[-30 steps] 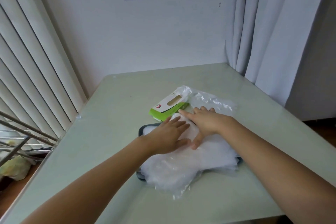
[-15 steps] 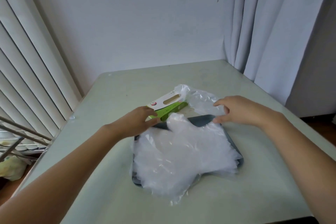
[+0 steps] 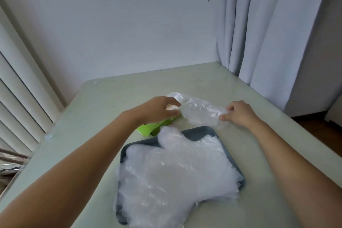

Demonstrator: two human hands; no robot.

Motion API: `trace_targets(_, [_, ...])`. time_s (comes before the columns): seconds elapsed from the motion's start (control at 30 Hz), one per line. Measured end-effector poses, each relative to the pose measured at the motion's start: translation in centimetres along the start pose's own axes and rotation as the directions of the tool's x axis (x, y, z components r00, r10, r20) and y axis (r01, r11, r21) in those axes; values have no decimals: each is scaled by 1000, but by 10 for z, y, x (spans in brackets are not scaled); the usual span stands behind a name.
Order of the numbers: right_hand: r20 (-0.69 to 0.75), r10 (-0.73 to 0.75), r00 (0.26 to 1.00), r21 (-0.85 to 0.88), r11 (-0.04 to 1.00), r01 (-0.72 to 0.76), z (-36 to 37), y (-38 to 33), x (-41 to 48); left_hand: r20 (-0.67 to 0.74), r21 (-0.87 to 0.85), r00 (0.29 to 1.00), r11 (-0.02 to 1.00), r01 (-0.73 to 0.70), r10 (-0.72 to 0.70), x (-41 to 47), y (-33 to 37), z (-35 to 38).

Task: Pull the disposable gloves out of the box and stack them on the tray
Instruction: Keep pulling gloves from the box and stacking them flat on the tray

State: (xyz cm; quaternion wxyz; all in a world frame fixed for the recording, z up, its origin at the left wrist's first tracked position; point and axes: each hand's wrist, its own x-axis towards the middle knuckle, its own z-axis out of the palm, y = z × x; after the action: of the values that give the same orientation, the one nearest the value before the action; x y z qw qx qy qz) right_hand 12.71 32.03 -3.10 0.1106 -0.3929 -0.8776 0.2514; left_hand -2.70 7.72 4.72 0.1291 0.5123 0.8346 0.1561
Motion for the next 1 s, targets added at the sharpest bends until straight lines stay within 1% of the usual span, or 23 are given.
trace_targets(0.1, [-20,-3,1000,226,974,8,3,0,3,65,15,998,1000,-23,22,18,9,12])
trace_targets(0.2, [-26,24,999,467,884,-9,1,0,3,110,-31,994,999,-11,14,32,16,28])
trace_targets(0.27, [-43,13,999,546,837,13,-3,0,-1,134,-6,991,1000,10,-9,39,19,38])
trace_targets(0.37, [-102,-26,994,586,806,81,-10,-3,-8,181,23,982,998,51,-55,47,22,49])
trace_targets(0.43, [-122,-27,992,647,756,100,-13,-5,-11,179,48,982,997,57,-65,51,24,51])
trace_targets(0.5, [-133,-12,991,721,685,105,-17,-7,-15,153,61,986,997,51,-60,56,28,49])
trace_targets(0.57, [-151,1,989,743,659,113,-22,-10,-17,93,-45,995,998,42,-37,60,32,48])
trace_targets(0.63, [-165,-2,986,747,652,126,-24,-13,-19,3,-173,1000,985,-14,15,62,41,46])
trace_targets(0.67, [-172,-3,985,747,651,133,-25,-16,-20,-25,-196,999,980,-45,41,63,47,46])
trace_targets(0.77, [-193,-5,981,780,606,156,-23,-21,-23,-47,-159,995,982,-97,91,63,65,50])
trace_targets(0.83, [-184,-13,983,815,557,160,-21,-25,-25,-58,-119,994,988,-101,94,63,72,56])
trace_targets(0.87, [-184,-14,983,820,550,161,-19,-26,-26,-81,-100,993,990,-96,88,63,74,59])
trace_targets(0.93, [-176,-13,984,827,541,155,-18,-29,-27,-189,-63,979,994,-88,74,66,74,62])
trace_targets(1.0, [-144,-39,989,853,502,144,-18,-31,-28,-327,-45,943,996,-77,58,69,74,61])
